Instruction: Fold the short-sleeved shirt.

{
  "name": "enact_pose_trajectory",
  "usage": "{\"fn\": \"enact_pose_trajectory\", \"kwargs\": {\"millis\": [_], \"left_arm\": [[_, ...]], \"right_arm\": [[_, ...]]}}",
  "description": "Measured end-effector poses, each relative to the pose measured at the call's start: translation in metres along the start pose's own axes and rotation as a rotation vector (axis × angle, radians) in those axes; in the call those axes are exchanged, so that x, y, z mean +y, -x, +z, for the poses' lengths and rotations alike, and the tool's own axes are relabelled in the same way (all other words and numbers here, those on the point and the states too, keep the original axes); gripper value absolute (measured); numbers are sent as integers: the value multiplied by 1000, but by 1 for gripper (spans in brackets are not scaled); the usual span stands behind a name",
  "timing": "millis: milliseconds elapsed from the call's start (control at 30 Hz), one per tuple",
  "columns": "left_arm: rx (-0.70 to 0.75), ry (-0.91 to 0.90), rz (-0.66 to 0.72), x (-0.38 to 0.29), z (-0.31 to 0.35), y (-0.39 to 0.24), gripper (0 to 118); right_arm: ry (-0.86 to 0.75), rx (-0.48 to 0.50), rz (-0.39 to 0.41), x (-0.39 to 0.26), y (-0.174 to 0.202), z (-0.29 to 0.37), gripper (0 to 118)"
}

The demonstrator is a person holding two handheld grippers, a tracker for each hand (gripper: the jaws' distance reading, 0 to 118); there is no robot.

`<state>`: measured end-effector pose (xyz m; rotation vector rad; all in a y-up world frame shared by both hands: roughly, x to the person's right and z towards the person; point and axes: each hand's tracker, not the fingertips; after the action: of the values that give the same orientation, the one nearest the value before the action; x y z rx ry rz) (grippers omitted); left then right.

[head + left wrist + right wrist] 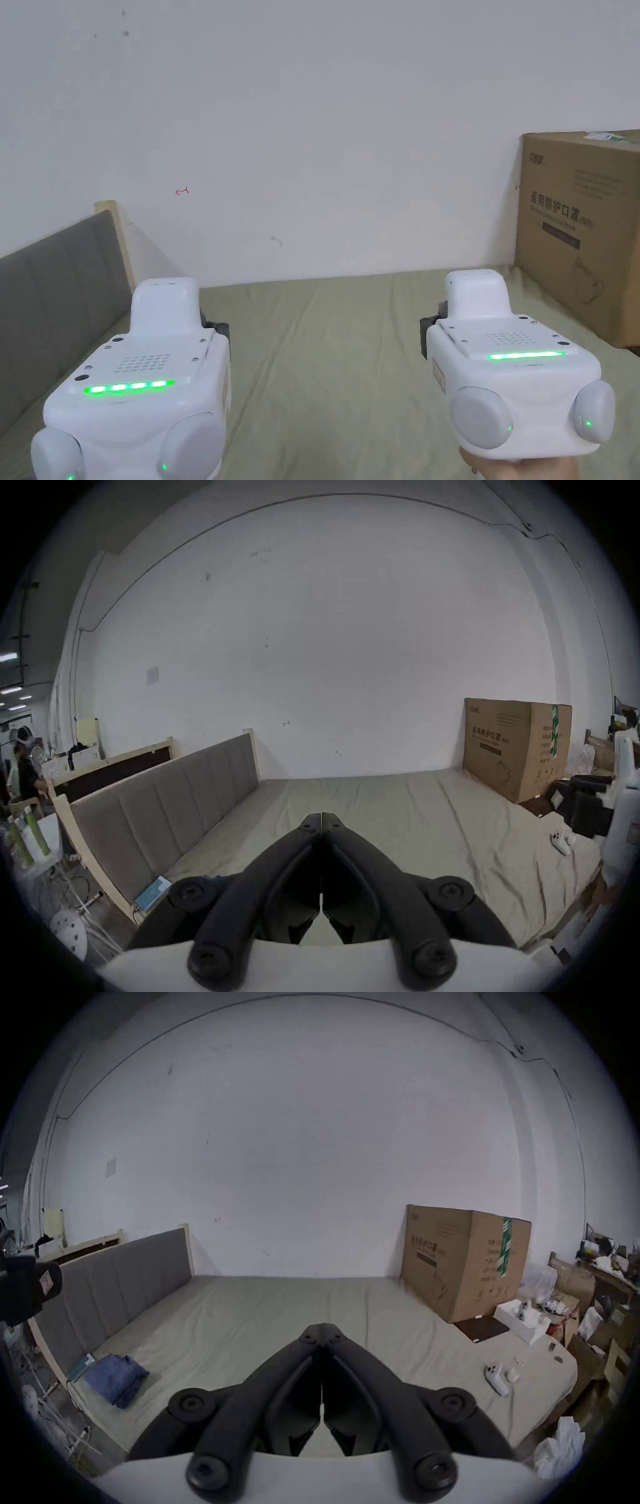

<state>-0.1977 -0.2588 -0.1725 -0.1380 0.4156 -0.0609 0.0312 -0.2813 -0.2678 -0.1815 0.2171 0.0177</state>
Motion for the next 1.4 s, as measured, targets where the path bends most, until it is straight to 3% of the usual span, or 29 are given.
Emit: {"fn": "enact_pose_trajectory", "kwargs": {"millis": [67,300,367,400,467,500,533,733,900,1067,1267,1400], "left_arm": [[-5,1,8,-3,4,-1,0],[-32,3,5,-7,11,-5,0],[-40,2,8,-7,13,-3,7],[-59,3,10,-7,13,-2,17],[-77,16,33,-7,13,-2,68],[-80,23,33,-7,11,-1,95],[-77,37,39,-8,9,-1,111],[-178,54,61,-9,12,6,111],[-44,32,-14,-12,13,-4,111],[-127,76,3,-13,11,-6,111],[-47,78,-30,-11,10,-16,111],[-79,73,11,-10,4,-11,111]], "right_arm": [[1,21,-27,1,-2,5,0],[-4,25,-11,-2,5,10,0],[-6,29,-10,-3,6,10,15],[-7,32,-10,-3,6,10,29],[-6,44,-17,-4,6,10,76],[-4,45,-19,-4,7,10,92],[-6,43,-24,-5,7,10,102],[-9,31,-12,-5,7,7,110],[6,36,-26,-9,4,4,110],[23,41,-16,-13,4,-1,110],[40,42,-15,-17,3,-4,110],[54,49,-20,-17,1,-8,110]]}}
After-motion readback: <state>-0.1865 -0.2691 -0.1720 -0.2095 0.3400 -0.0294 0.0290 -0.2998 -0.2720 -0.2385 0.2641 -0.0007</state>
